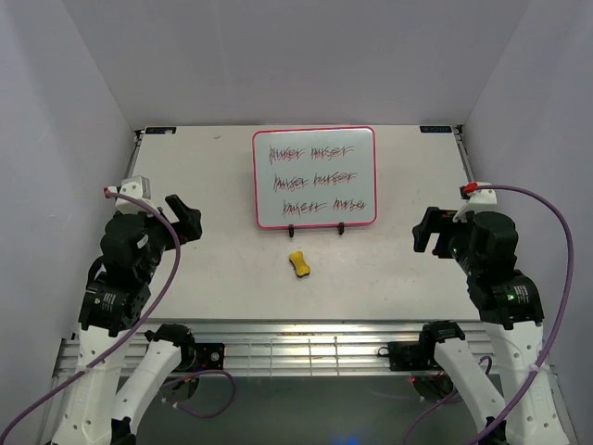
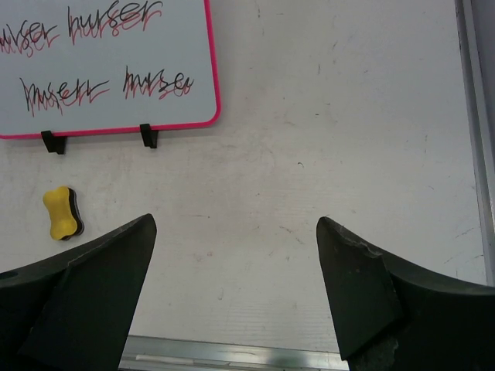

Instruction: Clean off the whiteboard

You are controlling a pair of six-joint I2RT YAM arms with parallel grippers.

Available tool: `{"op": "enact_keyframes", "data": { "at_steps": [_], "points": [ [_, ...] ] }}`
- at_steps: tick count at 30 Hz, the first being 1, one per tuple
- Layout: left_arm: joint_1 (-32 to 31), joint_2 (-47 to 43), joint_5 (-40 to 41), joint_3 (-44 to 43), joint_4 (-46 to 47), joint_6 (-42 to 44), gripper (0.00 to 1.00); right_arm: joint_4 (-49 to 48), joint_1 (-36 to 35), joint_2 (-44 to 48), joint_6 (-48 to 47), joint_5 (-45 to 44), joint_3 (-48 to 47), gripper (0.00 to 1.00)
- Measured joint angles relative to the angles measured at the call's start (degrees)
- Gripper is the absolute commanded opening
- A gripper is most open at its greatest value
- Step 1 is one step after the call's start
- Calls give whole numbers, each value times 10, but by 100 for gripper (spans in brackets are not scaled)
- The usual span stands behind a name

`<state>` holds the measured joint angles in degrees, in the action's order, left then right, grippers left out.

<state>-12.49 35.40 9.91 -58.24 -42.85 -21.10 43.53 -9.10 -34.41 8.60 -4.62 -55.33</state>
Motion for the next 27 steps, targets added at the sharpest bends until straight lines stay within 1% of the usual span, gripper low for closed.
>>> {"op": "enact_keyframes", "data": {
  "at_steps": [2,6,10,13,15,17,20,23,27],
  "points": [
    [0,2,-3,0,0,-4,98,0,0,-1,0,-2,0,90],
    [0,20,-40,5,7,-20,98,-4,0,1,2,-2,2,90],
    [0,53,-110,30,42,-38,98,-18,0,11,10,2,17,90],
    [0,98,-177,55,102,-37,98,-39,0,33,15,27,36,90],
    [2,148,-221,63,155,-31,98,-53,0,52,15,55,49,90],
    [19,212,-275,70,231,-30,98,-68,0,69,17,84,57,90],
    [68,336,-371,77,352,-45,98,-97,0,73,24,124,63,90],
    [108,459,-443,71,452,-65,98,-120,0,67,26,165,71,90],
    [116,593,-522,48,596,-106,98,-135,0,56,25,194,87,90]
  ]
}}
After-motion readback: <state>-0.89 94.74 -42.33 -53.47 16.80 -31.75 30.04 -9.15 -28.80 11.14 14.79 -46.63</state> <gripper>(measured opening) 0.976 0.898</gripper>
